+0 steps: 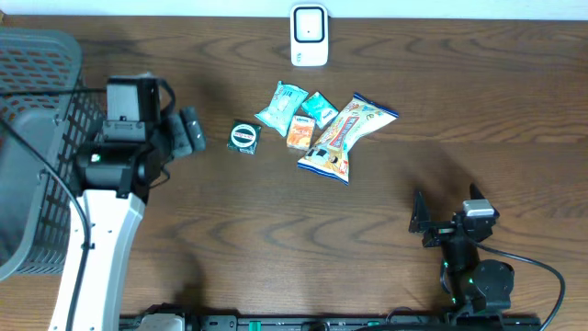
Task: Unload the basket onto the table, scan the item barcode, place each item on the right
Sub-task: 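Lift the Zam-Buk box out and set it on the table left of the items, then reach the right gripper to the snack bag and grasp it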
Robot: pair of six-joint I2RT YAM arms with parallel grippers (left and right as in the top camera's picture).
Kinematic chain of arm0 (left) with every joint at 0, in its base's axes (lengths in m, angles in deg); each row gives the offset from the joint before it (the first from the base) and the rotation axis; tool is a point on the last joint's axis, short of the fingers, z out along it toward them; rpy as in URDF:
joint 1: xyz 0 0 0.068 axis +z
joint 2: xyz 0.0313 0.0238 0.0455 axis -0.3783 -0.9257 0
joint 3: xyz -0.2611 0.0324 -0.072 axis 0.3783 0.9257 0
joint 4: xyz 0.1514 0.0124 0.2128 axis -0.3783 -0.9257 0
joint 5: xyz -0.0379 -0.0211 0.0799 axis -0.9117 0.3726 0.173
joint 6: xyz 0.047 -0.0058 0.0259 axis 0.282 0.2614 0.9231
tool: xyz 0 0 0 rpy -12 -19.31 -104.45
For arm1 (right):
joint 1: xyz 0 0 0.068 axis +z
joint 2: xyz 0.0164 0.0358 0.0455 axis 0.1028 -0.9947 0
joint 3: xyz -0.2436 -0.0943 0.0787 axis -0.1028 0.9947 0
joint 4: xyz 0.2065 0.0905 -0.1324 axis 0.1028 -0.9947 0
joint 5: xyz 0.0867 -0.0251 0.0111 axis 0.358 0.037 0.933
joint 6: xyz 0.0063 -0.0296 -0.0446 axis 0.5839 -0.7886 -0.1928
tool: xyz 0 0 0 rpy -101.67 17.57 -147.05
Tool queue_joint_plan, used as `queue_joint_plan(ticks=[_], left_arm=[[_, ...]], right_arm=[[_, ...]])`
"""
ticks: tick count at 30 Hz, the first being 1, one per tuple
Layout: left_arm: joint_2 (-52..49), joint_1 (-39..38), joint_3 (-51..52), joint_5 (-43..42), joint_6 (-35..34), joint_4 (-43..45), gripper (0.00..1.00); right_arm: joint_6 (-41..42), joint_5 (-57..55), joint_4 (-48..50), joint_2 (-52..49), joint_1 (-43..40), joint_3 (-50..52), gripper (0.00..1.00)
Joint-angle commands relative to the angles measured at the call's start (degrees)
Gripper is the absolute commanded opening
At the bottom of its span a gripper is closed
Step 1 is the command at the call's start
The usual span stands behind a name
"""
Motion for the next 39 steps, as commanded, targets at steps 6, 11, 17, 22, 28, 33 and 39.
queue_joint_plan(ticks=[6, 11, 17, 22, 28, 33, 39], left_arm=[[0.42, 0.33, -0.28, 0.76, 0.33, -3.32, 0.98], [0.42, 0.33, -0.26, 0.76, 0.33, -3.32, 0.98], [0.42, 0.33, -0.28, 0.76, 0.33, -3.32, 0.98], [0.42, 0.33, -0.26, 0.76, 0.33, -3.32, 0.98], [0.42, 0.33, -0.28, 0.76, 0.33, -3.32, 0.98], [0.42, 0.33, -0.28, 0.76, 0.33, -3.32, 0.97], [0.42, 0.33, -0.26, 0.76, 0.33, -3.32, 0.98]], right_arm=[[7.5, 8.09, 10.51, 0.35, 0.57, 0.07, 0.99], [15.87, 10.01, 20.59, 0.31, 0.61, 0.07, 0.99], [20.37, 5.92, 44.44, -0.72, 0.61, -0.13, 0.99], [18.29, 1.75, 44.78, -11.19, 0.61, -10.49, 0.99], [3.06, 9.11, 26.97, -39.5, 0.61, -33.0, 0.99], [2.29, 23.56, -2.58, -62.29, 0.61, -54.16, 0.99], [2.25, 62.84, -21.09, -82.66, 0.61, -63.49, 0.99]])
